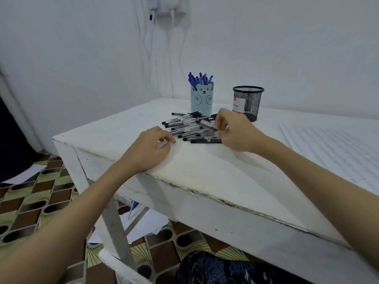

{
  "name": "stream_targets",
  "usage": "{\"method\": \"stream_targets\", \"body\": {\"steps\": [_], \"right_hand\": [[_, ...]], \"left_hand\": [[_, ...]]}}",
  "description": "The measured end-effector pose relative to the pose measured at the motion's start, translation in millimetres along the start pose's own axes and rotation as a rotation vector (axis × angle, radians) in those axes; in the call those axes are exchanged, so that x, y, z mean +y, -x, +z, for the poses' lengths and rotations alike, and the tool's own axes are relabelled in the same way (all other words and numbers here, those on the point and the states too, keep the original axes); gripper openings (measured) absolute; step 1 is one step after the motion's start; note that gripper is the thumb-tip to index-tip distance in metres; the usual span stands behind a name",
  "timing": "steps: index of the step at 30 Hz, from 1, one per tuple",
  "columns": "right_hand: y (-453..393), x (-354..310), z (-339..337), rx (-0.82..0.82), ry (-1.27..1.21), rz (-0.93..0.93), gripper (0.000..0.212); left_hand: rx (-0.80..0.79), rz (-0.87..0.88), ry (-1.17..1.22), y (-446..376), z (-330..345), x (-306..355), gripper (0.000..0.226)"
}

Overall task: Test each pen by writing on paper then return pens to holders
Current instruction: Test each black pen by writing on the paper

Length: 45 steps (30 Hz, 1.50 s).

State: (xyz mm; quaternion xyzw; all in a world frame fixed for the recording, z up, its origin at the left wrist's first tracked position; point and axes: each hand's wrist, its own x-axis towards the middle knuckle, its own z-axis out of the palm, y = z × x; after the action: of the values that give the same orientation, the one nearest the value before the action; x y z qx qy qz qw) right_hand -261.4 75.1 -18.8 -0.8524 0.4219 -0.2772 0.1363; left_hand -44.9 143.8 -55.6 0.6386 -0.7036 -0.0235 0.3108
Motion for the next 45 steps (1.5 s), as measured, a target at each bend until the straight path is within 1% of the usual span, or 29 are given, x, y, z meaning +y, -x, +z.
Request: {"method": "stream_targets", "body": {"steps": [1,3,5,6,8,9,11,14,16,19,21,22,24,25,27,30,31,32,33,35,36,38,39,42,45], "right_hand": [[-0.1,0.1,-5.7,0.035,-0.087,0.051,0.014],[1.4,0.4,-19.2,0.071,-0.344,0.161,0.014],[7.6,5.4,-36.2,0.037,-0.629,0.261,0.009],[11.6,8.2,-44.6,0.003,-0.746,0.3,0.014],[24.4,17.9,-64.8,-0.027,-0.898,0.395,0.044],[31.8,24.3,-75.8,-0.006,-0.967,0.446,0.055],[45.9,36.3,-95.0,0.075,-1.15,0.522,0.063],[75.3,63.8,-130.8,0.294,-1.419,0.579,0.057],[95.6,81.8,-153.1,0.449,-1.492,0.58,0.052],[120.7,104.7,-175.5,0.611,-1.538,0.591,0.052],[133.4,119.2,-182.8,0.66,-1.532,0.599,0.054],[137.1,124.8,-183.6,0.663,-1.501,0.604,0.052],[142.3,135.8,-182.6,0.658,-1.394,0.618,0.035],[143.4,139.8,-180.6,0.643,-1.358,0.628,0.031],[145.7,147.9,-178.8,0.581,-1.277,0.654,0.042],[152.1,158.8,-182.1,0.462,-1.01,0.749,0.069],[155.1,162.3,-183.0,0.452,-0.922,0.757,0.074],[157.8,163.7,-182.3,0.458,-0.845,0.745,0.073],[161.8,165.1,-180.2,0.466,-0.781,0.729,0.064],[170.4,167.3,-173.0,0.516,-0.694,0.7,0.031],[173.2,168.5,-170.1,0.568,-0.654,0.705,0.023],[175.3,173.8,-165.8,0.673,-0.601,0.717,0.034],[175.6,173.8,-164.0,0.694,-0.597,0.718,0.036],[177.6,169.0,-157.1,0.666,-0.507,0.667,0.041],[178.5,167.2,-151.0,0.646,-0.364,0.615,0.032]], "left_hand": [[0.007,0.012,0.023,-0.8,0.5,4.5,0.02],[0.02,0.05,0.083,-3.7,2.3,18.0,0.02],[0.012,0.1,0.134,-9.2,7.6,36.3,0.02],[-0.001,0.122,0.142,-12.2,10.5,46.0,0.02],[-0.039,0.181,0.141,-20.0,20.1,68.3,0.019],[-0.058,0.214,0.146,-24.6,26.6,80.1,0.018],[-0.085,0.266,0.155,-30.9,37.8,101.8,0.018],[-0.132,0.364,0.155,-41.3,63.8,142.6,0.017],[-0.177,0.422,0.165,-47.2,83.4,169.6,0.018],[-0.232,0.455,0.185,-55.7,109.7,205.0,0.018],[-0.27,0.471,0.168,-62.0,125.3,227.2,0.018],[-0.288,0.474,0.154,-65.2,131.6,235.6,0.019],[-0.321,0.478,0.134,-71.0,143.9,250.6,0.02],[-0.335,0.484,0.121,-73.5,148.6,255.0,0.021],[-0.37,0.506,0.073,-78.7,155.8,263.8,0.026],[-0.46,0.517,-0.037,-88.6,166.3,271.5,0.036],[-0.502,0.499,-0.044,-91.4,170.7,272.3,0.04],[-0.534,0.476,-0.031,-92.4,173.5,271.2,0.042],[-0.547,0.462,0.001,-92.9,178.3,269.5,0.043],[-0.508,0.471,0.07,-91.3,184.0,264.6,0.043],[-0.489,0.478,0.097,-90.6,185.3,263.0,0.042],[-0.475,0.48,0.128,-90.0,187.0,261.0,0.042],[-0.471,0.482,0.131,-89.6,187.6,260.2,0.042],[-0.459,0.488,0.132,-89.8,187.2,260.6,0.042],[-0.455,0.48,0.133,-89.8,188.2,260.6,0.042]]}}
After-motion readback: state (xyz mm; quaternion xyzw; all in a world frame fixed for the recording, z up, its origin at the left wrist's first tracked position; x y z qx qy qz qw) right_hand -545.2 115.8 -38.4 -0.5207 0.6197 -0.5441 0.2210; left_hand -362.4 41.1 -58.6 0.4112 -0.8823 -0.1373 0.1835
